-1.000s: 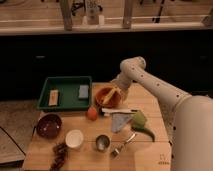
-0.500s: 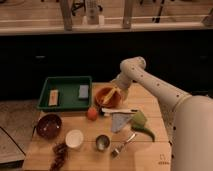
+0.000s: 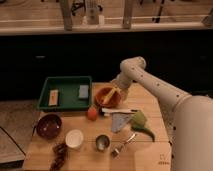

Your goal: Place banana in red bowl

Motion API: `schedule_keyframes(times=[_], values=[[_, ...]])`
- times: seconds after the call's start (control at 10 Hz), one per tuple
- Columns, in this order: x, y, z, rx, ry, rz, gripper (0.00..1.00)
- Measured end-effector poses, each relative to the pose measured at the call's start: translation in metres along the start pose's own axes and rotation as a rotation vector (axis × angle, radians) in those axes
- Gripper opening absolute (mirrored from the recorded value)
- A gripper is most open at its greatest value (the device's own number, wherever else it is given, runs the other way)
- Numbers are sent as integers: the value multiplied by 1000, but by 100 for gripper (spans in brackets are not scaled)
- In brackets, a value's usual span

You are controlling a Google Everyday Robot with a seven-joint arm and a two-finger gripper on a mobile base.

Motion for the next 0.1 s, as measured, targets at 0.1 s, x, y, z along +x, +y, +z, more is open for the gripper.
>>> schedule_keyframes(times=[0.1], values=[[0, 0, 0, 0, 0, 0, 80]])
